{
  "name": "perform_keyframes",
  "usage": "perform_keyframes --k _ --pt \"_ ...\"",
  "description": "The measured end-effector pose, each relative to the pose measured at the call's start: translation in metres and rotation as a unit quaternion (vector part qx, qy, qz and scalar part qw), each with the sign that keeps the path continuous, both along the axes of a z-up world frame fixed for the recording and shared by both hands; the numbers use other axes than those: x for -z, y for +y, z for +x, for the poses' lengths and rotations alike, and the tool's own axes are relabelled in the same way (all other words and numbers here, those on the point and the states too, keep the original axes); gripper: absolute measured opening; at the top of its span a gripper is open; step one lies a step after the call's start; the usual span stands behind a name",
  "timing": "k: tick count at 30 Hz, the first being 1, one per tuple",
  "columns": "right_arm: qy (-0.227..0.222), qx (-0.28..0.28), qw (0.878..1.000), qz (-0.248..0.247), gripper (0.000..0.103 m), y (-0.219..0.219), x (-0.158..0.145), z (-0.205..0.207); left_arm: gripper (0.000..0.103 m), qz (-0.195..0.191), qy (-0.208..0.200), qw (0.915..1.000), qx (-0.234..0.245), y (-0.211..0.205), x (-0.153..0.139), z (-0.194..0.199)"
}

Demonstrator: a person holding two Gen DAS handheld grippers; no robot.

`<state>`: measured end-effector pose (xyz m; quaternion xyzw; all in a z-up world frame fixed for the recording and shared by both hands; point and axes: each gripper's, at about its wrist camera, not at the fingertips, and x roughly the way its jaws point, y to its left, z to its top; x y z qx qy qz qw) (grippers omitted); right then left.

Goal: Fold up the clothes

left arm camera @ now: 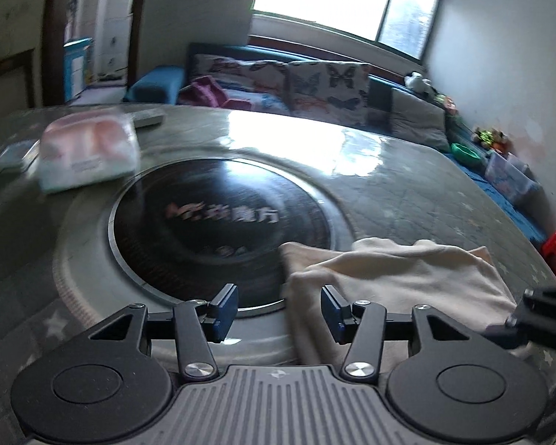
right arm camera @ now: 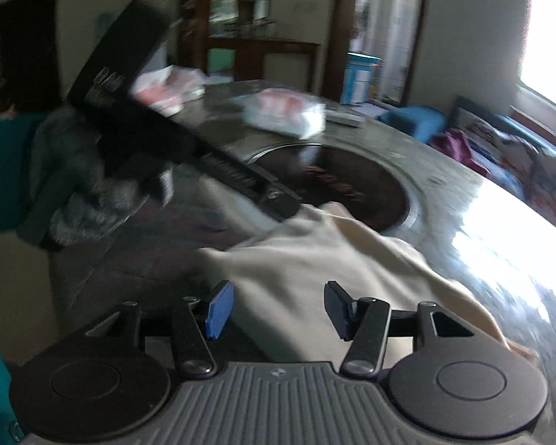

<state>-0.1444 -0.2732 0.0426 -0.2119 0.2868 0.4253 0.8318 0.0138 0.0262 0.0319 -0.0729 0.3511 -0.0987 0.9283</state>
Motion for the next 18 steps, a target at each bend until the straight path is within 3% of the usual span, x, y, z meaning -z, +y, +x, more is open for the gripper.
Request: perform_keyframes --k 10,13,15,18 --pt "-0.056 -0.059 0.994 -0.066 0.048 0.056 0.020 -0.024 0.059 -0.056 0.025 0.9975 -0.034 0.023 0.002 -0.013" --pt "-0.068 -0.055 0.993 -0.084 0.037 0.062 0.027 -0.026 0.059 -0.072 0.027 0.9966 -0.029 0.023 0.003 -0.015" --pt "-0.070 -0.045 0.993 -0.085 0.024 0.060 0.027 -0.024 0.059 -0.083 0.031 0.9957 -0.028 0.022 0.003 -0.015" --pt "-0.043 -0.027 0.997 -0.053 0.017 0.052 0.018 -0.015 0.059 -0.104 0.042 0.9931 -0.034 0.023 0.004 -0.014"
